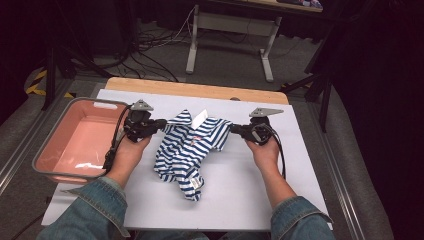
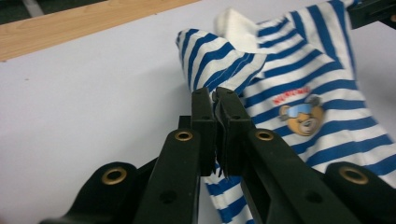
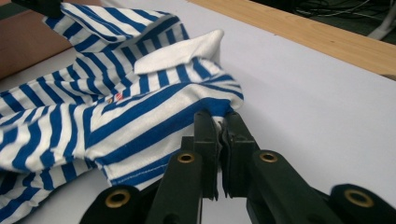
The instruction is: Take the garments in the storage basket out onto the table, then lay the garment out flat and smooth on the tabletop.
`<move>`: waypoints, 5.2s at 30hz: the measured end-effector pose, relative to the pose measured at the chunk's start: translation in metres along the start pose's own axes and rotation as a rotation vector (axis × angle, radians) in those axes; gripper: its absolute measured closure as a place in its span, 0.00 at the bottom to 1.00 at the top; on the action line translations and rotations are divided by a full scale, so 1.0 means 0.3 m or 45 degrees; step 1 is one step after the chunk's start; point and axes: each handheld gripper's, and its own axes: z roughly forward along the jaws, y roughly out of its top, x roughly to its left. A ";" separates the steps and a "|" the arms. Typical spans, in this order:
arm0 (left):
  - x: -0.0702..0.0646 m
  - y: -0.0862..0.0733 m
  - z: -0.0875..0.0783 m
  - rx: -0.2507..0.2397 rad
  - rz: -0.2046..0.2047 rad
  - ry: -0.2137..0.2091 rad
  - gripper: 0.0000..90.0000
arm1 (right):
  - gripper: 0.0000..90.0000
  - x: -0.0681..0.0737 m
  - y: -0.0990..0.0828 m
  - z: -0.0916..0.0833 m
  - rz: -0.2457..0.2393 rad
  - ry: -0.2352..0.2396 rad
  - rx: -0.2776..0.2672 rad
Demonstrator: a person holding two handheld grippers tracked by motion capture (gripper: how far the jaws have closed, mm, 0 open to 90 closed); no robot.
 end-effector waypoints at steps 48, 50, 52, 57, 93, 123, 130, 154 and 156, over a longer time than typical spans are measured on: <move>-0.036 -0.001 0.233 0.186 0.077 0.043 0.47 | 0.50 -0.024 -0.198 -0.062 0.021 -0.068 0.159; -0.034 -0.003 0.250 0.208 0.092 0.046 0.48 | 0.50 -0.024 -0.199 -0.061 0.020 -0.066 0.159; -0.032 -0.007 0.268 0.228 0.090 0.051 0.49 | 0.50 -0.023 -0.203 -0.063 0.018 -0.059 0.160; -0.029 -0.008 0.292 0.280 0.132 0.102 0.66 | 0.50 -0.026 -0.211 -0.072 0.031 -0.048 0.153; 0.019 0.025 0.298 0.223 0.051 0.160 0.39 | 0.49 -0.043 -0.217 -0.040 0.046 -0.139 0.174; 0.003 0.023 0.341 0.377 0.092 0.170 0.99 | 0.98 -0.008 -0.189 -0.014 -0.056 -0.180 0.243; -0.005 0.060 0.286 0.290 0.110 0.170 0.99 | 0.98 -0.012 -0.160 -0.049 -0.056 -0.186 0.190; 0.046 0.176 0.247 0.083 0.045 0.224 0.99 | 0.98 -0.092 -0.028 -0.071 -0.065 -0.242 0.115; 0.058 0.177 0.254 0.066 0.027 0.228 0.99 | 0.98 -0.108 -0.021 -0.062 -0.058 -0.252 0.115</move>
